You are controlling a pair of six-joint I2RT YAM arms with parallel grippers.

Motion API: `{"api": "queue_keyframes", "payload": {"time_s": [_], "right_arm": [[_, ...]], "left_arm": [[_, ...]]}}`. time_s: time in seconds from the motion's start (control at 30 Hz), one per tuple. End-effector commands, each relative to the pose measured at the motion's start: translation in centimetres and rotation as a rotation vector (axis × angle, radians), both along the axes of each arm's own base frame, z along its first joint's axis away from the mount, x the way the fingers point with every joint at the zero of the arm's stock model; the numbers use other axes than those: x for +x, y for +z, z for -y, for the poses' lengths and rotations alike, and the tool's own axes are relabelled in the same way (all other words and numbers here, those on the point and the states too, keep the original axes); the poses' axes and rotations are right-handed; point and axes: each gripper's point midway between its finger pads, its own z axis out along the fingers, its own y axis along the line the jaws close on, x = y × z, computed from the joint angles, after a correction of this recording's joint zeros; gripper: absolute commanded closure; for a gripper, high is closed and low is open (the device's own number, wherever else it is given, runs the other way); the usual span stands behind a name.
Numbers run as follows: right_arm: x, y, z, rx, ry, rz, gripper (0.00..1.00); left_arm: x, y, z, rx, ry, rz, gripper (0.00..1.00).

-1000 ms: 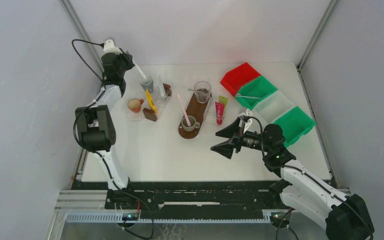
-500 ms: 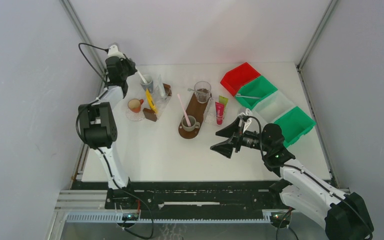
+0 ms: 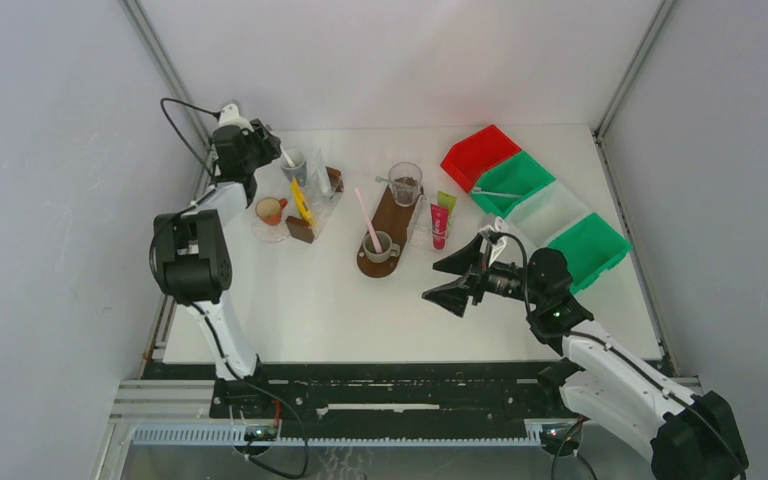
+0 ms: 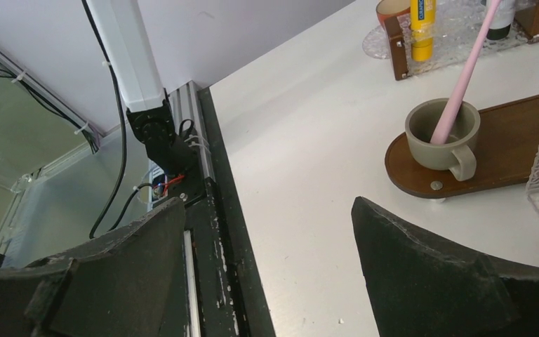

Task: Prepare toiletry sets of a toothbrush and toothpaste on the tray
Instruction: Place the toothbrush in the cup.

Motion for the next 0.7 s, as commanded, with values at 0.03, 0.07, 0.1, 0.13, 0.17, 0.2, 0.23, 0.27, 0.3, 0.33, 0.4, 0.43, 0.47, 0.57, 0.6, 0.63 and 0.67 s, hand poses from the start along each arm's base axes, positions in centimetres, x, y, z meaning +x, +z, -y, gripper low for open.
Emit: {"api": "queue_keyframes", "payload": {"time_s": [0.03,0.07,0.1,0.13,0.17,0.2,0.23,0.27,0.3,0.33,0.4,0.43,0.47,0.57,0.6,0.63,0.67], "right_arm": [[0.0,2.9,0.4,0.027,-0.023,0.078,0.05],[0.0,3.1,0.6,0.023,-0.029,0.086,0.05],[0.1,3.2,0.7,0.018,-0.040,0.089,0.04],[0.1,3.6,0.8,0.013,-0.052,0.099,0.05],[0.2,3.8,1.0,0.007,-0.062,0.105,0.05],[0.3,4.0,1.2,-0.006,-0.076,0.112,0.04],[0.5,4.3,1.4,-0.010,-0.093,0.119,0.04],[0.6,4.6,1.6,-0.020,-0.109,0.132,0.04],[1.0,5.0,1.9,-0.032,-0.131,0.142,0.04],[1.3,5.3,2.1,-0.045,-0.155,0.150,0.04],[2.4,6.0,2.8,-0.079,-0.223,0.152,0.02],[3.2,6.3,3.3,-0.096,-0.272,0.147,0.02],[4.0,6.9,3.9,-0.103,-0.330,0.142,0.01],[7.1,7.5,6.5,-0.111,-0.569,0.096,0.00],[8.0,7.7,7.5,-0.110,-0.644,0.082,0.00],[8.6,7.9,8.2,-0.113,-0.687,0.078,0.00],[9.4,8.0,9.0,-0.124,-0.723,0.071,0.00]], "left_arm": [[-3.8,9.4,-1.4,-0.006,0.100,0.190,0.38],[-5.0,10.6,-1.4,-0.041,0.119,0.216,0.36],[-5.6,11.7,-1.3,-0.057,0.119,0.242,0.35],[-6.5,12.7,-0.9,-0.089,0.114,0.263,0.35],[-7.5,13.9,-0.5,-0.129,0.107,0.289,0.34],[-8.6,14.9,0.1,-0.164,0.094,0.311,0.33],[-9.6,15.7,0.9,-0.197,0.077,0.329,0.32],[-10.7,16.1,1.6,-0.222,0.060,0.339,0.32],[-11.8,16.7,2.5,-0.249,0.037,0.354,0.31],[-13.0,17.4,3.4,-0.276,0.009,0.373,0.31],[-15.9,19.1,5.6,-0.305,-0.065,0.419,0.31],[-17.2,19.7,6.6,-0.308,-0.102,0.442,0.31],[-18.5,20.4,7.8,-0.310,-0.144,0.465,0.30],[-22.0,22.2,11.2,-0.290,-0.276,0.515,0.28],[-23.2,22.8,12.3,-0.282,-0.325,0.530,0.28],[-24.2,23.4,13.4,-0.274,-0.372,0.544,0.28],[-25.3,23.9,14.4,-0.256,-0.422,0.563,0.28]]}}
